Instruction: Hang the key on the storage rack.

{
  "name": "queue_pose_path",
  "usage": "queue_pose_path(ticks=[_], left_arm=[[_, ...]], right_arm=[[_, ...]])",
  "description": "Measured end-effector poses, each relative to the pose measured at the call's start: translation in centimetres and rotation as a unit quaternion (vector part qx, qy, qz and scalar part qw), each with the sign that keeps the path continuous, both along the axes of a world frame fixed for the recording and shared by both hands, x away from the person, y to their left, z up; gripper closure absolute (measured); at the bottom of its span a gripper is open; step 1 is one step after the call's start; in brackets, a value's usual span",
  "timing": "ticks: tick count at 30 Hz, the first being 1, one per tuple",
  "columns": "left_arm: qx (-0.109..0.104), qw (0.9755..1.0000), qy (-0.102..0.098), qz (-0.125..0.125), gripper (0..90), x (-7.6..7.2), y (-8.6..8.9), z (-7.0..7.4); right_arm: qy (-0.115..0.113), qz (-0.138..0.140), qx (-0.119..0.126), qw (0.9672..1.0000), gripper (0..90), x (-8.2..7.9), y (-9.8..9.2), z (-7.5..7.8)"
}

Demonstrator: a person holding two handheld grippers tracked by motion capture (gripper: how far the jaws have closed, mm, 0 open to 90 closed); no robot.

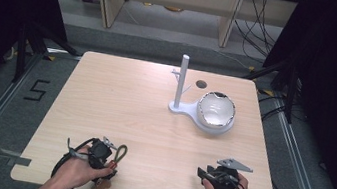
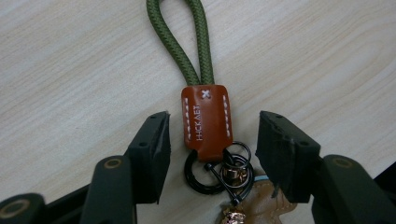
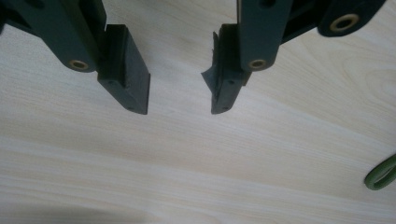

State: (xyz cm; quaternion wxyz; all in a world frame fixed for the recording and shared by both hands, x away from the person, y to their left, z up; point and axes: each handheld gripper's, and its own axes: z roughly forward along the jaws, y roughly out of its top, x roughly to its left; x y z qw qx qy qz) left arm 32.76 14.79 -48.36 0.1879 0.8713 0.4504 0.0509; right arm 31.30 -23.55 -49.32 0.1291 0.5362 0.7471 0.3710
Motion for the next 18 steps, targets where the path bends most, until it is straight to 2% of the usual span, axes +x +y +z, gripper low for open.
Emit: queue_pose_path(ticks=[7, 9, 11, 13, 16, 18], left_arm=[[0.021, 0.9997, 0.011, 0.001, 49.7, 1.0, -0.7, -0.2], [0.03, 0.9995, 0.008, 0.001, 50.5, 1.1, -0.8, -0.1], [0.036, 0.9993, 0.004, 0.004, 51.1, 1.1, -0.9, -0.1], [0.04, 0.9992, 0.004, 0.005, 52.5, 1.1, -1.0, -0.2], [0.053, 0.9986, -0.002, -0.007, 55.0, 0.9, -1.2, 0.0], [0.054, 0.9985, -0.005, -0.013, 58.6, 0.7, -1.4, 0.0]], right_arm=[[0.0, -0.004, -0.001, 1.0, 58.2, 0.0, 0.2, -0.2], [0.005, 0.0, -0.002, 1.0, 58.1, 0.0, 0.2, -0.1], [0.007, -0.002, -0.017, 0.9998, 58.2, -0.1, 0.2, 0.0], [0.007, -0.001, -0.015, 0.9999, 58.1, -0.2, 0.3, 0.0], [0.002, 0.005, -0.019, 0.9998, 58.1, -0.1, 0.3, 0.0], [0.003, 0.005, -0.017, 0.9998, 58.1, -0.2, 0.4, 0.0]])
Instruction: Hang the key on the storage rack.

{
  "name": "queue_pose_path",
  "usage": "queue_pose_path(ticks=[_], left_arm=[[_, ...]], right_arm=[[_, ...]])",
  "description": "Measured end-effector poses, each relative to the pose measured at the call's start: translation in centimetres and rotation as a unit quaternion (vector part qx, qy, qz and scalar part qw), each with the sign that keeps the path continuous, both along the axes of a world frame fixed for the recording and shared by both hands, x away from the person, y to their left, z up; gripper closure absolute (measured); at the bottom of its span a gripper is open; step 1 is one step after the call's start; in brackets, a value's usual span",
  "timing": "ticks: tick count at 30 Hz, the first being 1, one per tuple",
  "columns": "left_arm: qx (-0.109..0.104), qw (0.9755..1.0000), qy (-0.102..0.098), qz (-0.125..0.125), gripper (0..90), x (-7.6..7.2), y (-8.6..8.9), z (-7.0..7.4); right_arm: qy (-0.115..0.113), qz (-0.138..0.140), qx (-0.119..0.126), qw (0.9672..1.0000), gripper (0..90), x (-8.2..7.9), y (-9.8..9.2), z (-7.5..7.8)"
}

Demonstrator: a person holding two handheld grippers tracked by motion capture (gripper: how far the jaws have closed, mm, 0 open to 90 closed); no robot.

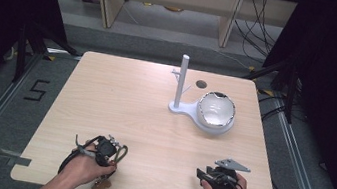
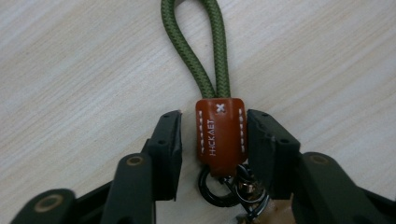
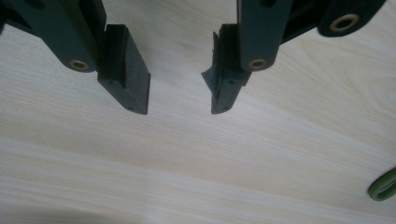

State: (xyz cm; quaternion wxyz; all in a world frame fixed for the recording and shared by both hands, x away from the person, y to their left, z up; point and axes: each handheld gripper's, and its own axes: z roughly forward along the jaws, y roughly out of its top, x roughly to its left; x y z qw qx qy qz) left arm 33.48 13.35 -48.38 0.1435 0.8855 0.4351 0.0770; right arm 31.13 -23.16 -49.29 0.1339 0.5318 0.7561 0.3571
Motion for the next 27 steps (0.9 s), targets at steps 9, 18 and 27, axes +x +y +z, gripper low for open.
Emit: queue_pose_path(ticks=[9, 18, 27], left_arm=[[-0.002, 0.9994, 0.019, -0.028, 66.7, 0.3, 0.4, 0.1], [-0.054, 0.9979, -0.016, -0.032, 67.5, -0.5, 1.6, -0.3], [-0.125, 0.988, -0.078, -0.046, 67.6, -1.8, 3.4, -0.5]], right_arm=[[0.0, 0.004, 0.002, 1.0, 58.0, 0.0, 0.0, 0.0], [-0.002, 0.003, 0.003, 1.0, 58.1, 0.0, -0.1, -0.1], [-0.006, -0.004, 0.003, 1.0, 58.1, 0.0, -0.2, -0.1]])
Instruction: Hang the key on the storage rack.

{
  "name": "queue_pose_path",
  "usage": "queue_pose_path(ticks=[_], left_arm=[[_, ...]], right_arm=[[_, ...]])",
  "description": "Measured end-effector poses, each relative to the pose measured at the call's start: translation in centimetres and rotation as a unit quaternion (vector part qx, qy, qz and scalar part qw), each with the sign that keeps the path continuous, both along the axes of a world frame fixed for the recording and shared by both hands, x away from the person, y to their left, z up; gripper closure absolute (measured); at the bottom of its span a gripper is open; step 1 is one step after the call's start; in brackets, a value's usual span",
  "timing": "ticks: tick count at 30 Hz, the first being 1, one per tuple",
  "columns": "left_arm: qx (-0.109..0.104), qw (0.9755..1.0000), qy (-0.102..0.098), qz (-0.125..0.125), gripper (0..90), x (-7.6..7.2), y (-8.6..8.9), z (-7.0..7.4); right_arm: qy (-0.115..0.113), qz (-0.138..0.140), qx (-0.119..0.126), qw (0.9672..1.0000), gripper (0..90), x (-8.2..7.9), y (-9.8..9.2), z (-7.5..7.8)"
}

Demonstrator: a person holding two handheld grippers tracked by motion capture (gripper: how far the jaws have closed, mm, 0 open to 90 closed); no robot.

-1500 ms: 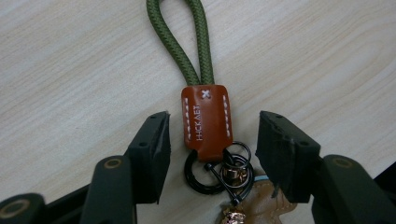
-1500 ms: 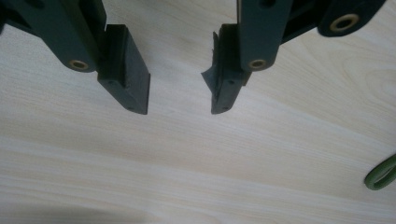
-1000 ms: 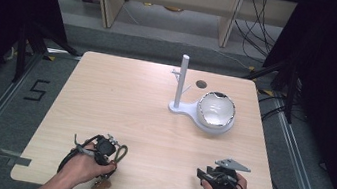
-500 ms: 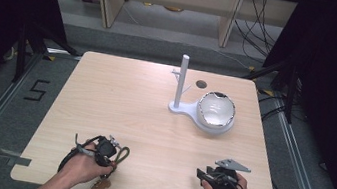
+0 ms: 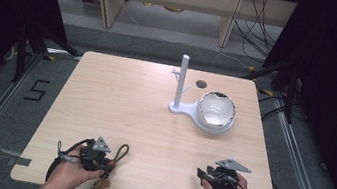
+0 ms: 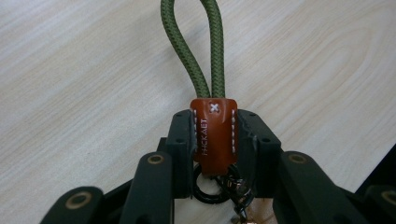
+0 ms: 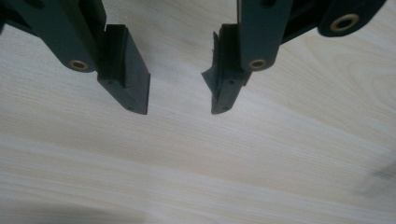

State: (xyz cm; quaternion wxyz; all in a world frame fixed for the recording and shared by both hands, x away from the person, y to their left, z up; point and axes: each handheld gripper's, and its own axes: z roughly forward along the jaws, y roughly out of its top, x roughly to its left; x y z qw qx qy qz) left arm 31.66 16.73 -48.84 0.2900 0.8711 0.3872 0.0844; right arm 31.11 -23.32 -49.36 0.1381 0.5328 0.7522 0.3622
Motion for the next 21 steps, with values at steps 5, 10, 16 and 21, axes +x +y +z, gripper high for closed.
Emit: queue_pose_path(ticks=[5, 10, 16, 21], left_arm=[[-0.038, 0.9986, -0.036, -0.005, 67.6, -0.6, 0.8, -0.2], [-0.08, 0.9949, -0.06, -0.006, 67.6, -1.1, 1.3, -0.5], [-0.113, 0.9887, -0.098, -0.007, 67.6, -1.5, 1.8, -0.7], [-0.143, 0.9817, -0.127, 0.002, 67.6, -1.6, 2.0, -0.8]], right_arm=[[-0.004, 0.002, 0.006, 1.0, 58.0, 0.0, 0.0, -0.2], [-0.007, -0.004, 0.0, 1.0, 57.9, 0.1, 0.1, -0.3], [-0.01, -0.001, 0.001, 0.9999, 57.6, 0.1, 0.2, -0.4], [-0.012, -0.003, 0.003, 0.9999, 57.0, 0.0, 0.2, -0.4]])
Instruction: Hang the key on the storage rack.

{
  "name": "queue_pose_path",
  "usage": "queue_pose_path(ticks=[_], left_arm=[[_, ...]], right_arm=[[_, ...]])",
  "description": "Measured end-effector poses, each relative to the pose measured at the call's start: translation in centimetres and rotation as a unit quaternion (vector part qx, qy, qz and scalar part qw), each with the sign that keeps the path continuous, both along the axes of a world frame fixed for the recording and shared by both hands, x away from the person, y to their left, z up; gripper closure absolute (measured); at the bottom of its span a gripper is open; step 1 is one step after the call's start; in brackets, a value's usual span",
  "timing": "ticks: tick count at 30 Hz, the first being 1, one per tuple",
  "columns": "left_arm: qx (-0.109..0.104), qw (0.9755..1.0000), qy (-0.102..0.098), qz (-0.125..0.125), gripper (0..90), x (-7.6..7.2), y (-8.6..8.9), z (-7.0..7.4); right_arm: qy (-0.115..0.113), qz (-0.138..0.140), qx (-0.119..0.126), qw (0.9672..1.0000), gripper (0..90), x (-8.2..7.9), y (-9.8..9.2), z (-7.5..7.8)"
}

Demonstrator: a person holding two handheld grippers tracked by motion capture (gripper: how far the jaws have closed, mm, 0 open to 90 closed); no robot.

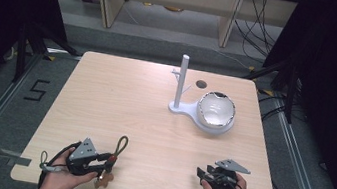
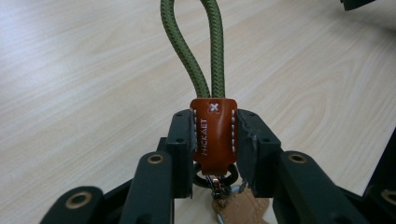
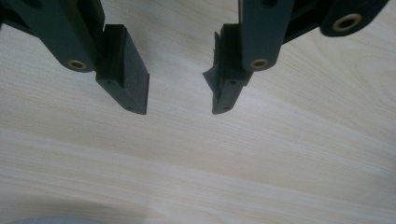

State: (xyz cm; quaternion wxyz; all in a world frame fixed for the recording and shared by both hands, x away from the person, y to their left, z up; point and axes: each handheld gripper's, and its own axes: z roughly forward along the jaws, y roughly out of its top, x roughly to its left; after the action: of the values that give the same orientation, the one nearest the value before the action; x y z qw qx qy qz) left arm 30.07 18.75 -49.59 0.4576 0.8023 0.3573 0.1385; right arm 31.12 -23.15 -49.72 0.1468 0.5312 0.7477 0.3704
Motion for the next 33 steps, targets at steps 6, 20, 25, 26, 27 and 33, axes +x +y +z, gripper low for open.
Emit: queue_pose_path(ticks=[6, 20, 25, 26, 27, 33], left_arm=[[-0.017, 0.9995, -0.027, 0.008, 67.7, -0.1, 0.4, 0.2], [-0.074, 0.9915, -0.105, 0.023, 67.7, 0.6, 0.2, 1.1], [-0.081, 0.9893, -0.118, 0.027, 67.7, 1.0, 0.0, 1.4], [-0.081, 0.9893, -0.118, 0.027, 67.7, 1.0, 0.0, 1.4], [-0.089, 0.9881, -0.122, 0.03, 67.7, 1.1, -0.1, 1.4], [-0.09, 0.9868, -0.129, 0.038, 67.7, 1.1, -0.3, 1.6]], right_arm=[[-0.013, -0.003, 0.003, 0.9999, 56.5, -0.1, 0.1, -0.2], [-0.079, -0.007, -0.003, 0.9968, 56.3, -0.2, -0.1, -0.2], [-0.092, -0.002, 0.009, 0.9957, 55.8, -0.4, -0.2, 0.0], [-0.092, -0.002, 0.009, 0.9957, 55.8, -0.4, -0.2, 0.0], [-0.101, -0.006, 0.008, 0.9948, 55.7, -0.4, -0.1, -0.1], [-0.108, -0.01, -0.004, 0.9941, 55.0, -0.4, -0.1, -0.3]])
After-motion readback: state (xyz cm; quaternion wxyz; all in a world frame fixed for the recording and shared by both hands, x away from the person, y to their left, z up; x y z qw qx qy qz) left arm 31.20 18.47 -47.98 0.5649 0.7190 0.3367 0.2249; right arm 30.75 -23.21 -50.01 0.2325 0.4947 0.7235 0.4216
